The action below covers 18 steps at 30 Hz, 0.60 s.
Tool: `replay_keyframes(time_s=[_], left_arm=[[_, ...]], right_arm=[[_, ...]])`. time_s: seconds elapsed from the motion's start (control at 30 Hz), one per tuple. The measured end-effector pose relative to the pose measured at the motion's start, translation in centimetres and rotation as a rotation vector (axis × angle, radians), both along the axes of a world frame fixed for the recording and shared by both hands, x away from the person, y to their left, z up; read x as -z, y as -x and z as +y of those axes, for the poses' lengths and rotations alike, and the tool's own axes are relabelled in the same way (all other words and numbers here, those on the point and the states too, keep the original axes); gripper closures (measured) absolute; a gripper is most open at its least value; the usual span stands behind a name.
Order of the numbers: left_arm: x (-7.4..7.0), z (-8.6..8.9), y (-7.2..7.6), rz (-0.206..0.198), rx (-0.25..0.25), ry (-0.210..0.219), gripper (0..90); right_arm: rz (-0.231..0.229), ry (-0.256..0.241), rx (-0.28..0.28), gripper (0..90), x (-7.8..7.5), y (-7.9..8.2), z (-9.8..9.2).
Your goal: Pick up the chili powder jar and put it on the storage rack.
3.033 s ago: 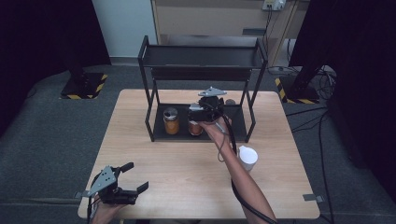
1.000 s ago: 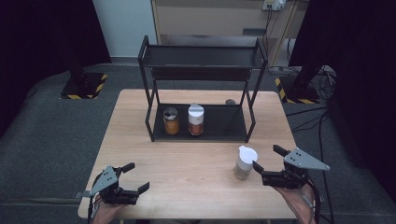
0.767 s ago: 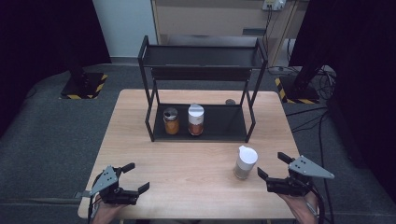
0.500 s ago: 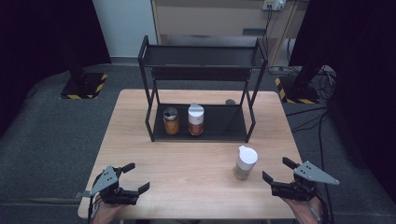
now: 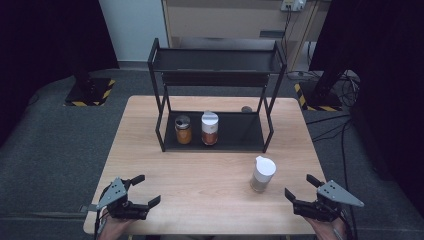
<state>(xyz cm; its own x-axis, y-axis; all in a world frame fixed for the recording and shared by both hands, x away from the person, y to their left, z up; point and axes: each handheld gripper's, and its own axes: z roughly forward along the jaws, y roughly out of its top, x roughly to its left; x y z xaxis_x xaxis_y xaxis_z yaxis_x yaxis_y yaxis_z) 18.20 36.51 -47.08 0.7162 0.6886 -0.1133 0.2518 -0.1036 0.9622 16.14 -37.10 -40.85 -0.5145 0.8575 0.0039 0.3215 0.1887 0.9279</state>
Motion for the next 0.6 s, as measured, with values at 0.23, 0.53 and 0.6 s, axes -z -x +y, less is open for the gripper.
replay_keyframes(time_s=[0.23, 0.53, 0.6], left_arm=[[0.0, 0.0, 0.0, 0.000, 0.000, -0.001, 2.7], [0.0, -0.1, -0.1, -0.002, 0.008, -0.004, 2.7], [0.0, -0.1, -0.1, -0.004, 0.012, -0.002, 2.7]], right_arm=[[0.003, -0.009, 0.016, 9.0, 1.0, 0.0, -0.5], [-0.004, -0.014, 0.007, 8.6, 1.4, 0.0, -0.8], [-0.011, 0.001, -0.002, 8.6, 1.5, 0.0, -0.6]])
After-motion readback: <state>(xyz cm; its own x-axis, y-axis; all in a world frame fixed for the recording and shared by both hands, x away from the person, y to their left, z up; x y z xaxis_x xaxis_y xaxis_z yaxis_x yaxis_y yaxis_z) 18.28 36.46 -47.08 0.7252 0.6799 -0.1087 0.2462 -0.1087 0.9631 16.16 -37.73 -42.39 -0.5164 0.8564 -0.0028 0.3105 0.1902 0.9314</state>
